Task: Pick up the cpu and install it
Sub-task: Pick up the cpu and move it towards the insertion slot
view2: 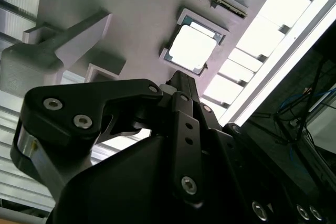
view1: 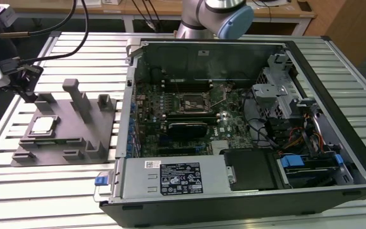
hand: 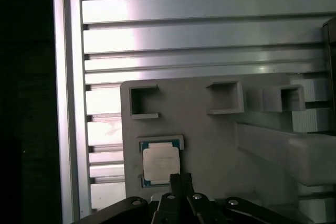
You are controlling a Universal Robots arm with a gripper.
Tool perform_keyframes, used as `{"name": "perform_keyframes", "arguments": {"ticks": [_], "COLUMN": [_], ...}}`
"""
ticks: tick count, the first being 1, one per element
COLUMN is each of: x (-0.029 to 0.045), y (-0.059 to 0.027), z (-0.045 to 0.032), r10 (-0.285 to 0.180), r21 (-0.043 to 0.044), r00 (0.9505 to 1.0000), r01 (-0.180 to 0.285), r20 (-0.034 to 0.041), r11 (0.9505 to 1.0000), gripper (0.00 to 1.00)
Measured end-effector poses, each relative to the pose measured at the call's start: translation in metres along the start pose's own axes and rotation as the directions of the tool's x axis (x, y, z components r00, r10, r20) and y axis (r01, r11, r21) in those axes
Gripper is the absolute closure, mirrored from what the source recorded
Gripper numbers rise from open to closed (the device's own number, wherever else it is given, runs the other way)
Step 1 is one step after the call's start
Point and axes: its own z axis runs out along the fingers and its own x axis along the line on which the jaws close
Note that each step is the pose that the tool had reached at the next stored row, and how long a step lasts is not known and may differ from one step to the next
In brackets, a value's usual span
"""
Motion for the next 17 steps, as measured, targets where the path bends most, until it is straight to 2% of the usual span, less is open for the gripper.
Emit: {"name": "perform_keyframes", "arguments": {"ticks": [7, 17], "x": [0.0071, 0.0130], "y": [-0.0012, -0.0021], "z": [0.0099, 0.0219], "r10": [0.000, 0.000], "r21": [0.0001, 0.0002], "r00": [1.0000, 1.0000], "r01": [0.000, 0.000], "r20": [-0.0001, -0.0002], "r11": [1.0000, 1.0000], "gripper": [0.89, 0.89]}}
